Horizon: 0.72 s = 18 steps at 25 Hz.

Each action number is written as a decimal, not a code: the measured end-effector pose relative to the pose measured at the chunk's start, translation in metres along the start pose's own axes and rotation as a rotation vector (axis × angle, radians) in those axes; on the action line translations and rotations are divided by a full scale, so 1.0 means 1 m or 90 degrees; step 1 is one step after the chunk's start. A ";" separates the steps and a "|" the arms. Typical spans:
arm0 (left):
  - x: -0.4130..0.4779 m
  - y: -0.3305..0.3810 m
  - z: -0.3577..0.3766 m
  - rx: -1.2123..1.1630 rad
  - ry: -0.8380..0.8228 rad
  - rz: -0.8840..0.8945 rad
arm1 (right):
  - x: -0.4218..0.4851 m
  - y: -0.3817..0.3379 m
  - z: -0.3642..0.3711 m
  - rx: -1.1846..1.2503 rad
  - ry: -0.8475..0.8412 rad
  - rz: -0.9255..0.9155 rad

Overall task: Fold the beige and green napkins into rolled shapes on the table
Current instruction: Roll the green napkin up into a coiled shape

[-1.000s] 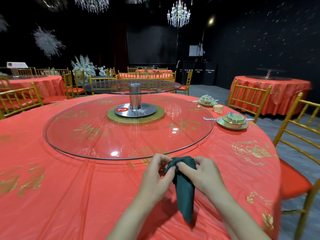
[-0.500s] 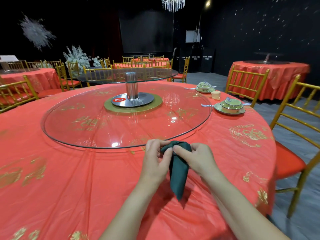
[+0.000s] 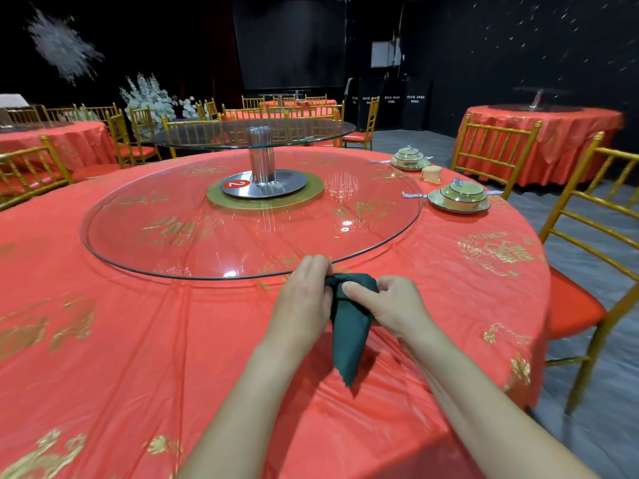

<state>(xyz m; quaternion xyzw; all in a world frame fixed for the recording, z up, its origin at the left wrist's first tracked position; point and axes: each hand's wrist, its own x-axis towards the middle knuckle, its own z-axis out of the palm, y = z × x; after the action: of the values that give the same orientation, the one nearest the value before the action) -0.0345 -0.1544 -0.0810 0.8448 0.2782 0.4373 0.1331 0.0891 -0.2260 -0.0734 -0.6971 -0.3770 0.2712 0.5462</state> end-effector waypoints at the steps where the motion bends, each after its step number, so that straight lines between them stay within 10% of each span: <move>1: 0.000 -0.001 0.000 -0.005 0.022 -0.006 | 0.000 -0.001 0.001 -0.003 0.005 -0.010; 7: -0.007 0.010 0.004 -0.279 0.052 -0.053 | 0.002 -0.006 -0.011 0.135 -0.038 0.027; 14: -0.009 0.006 0.005 -0.056 0.093 -0.050 | -0.005 -0.002 -0.004 -0.086 0.009 -0.044; 18: -0.014 0.010 0.005 -0.139 0.040 0.065 | 0.001 -0.007 -0.015 0.061 -0.008 0.000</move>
<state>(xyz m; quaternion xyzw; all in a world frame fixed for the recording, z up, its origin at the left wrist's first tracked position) -0.0331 -0.1702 -0.0888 0.8243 0.1897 0.4973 0.1932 0.1000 -0.2327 -0.0630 -0.6685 -0.3669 0.2932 0.5766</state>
